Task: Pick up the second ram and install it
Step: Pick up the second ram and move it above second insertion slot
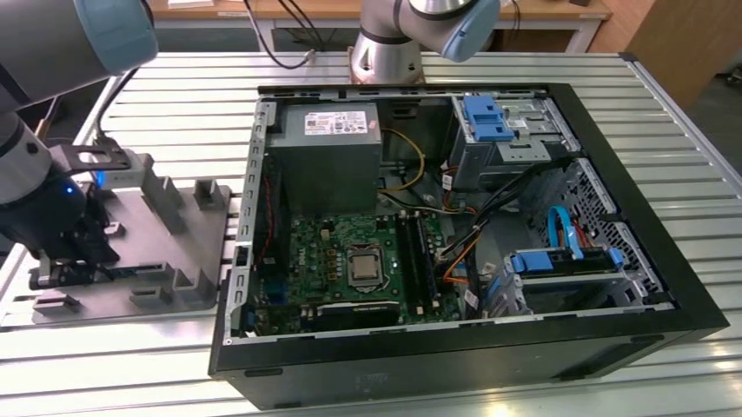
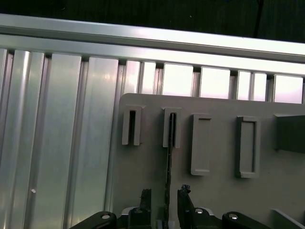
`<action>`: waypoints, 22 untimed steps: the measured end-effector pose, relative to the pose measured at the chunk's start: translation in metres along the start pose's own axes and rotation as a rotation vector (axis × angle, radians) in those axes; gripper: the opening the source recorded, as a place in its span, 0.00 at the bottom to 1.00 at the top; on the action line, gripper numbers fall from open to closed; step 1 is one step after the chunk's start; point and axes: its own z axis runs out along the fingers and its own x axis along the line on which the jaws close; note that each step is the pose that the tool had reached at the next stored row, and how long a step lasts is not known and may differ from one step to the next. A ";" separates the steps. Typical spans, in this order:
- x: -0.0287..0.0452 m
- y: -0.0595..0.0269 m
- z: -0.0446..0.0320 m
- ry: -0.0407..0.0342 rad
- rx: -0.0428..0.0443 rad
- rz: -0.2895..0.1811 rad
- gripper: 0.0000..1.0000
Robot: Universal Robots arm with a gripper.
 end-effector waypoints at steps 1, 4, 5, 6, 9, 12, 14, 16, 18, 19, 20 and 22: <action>0.0000 0.0000 0.0005 0.0000 0.0001 0.000 0.35; 0.0000 -0.0001 0.0019 0.0000 0.0000 0.000 0.35; 0.0000 -0.0001 0.0024 0.0000 0.0000 0.000 0.35; 0.0001 -0.0001 0.0029 0.0000 0.0000 0.000 0.35; 0.0001 -0.0001 0.0045 -0.0001 0.0001 0.000 0.35; 0.0001 -0.0002 0.0064 0.0000 0.0000 0.000 0.35; 0.0001 -0.0002 0.0076 0.0000 0.0001 0.000 0.35; 0.0002 -0.0003 0.0090 -0.0001 0.0001 0.000 0.35; 0.0002 -0.0003 0.0103 -0.0001 0.0001 0.000 0.35; 0.0002 -0.0003 0.0123 -0.0001 0.0001 0.000 0.35; 0.0002 -0.0003 0.0128 0.0000 0.0000 0.000 0.35; 0.0002 -0.0003 0.0130 -0.0002 -0.0001 0.000 0.35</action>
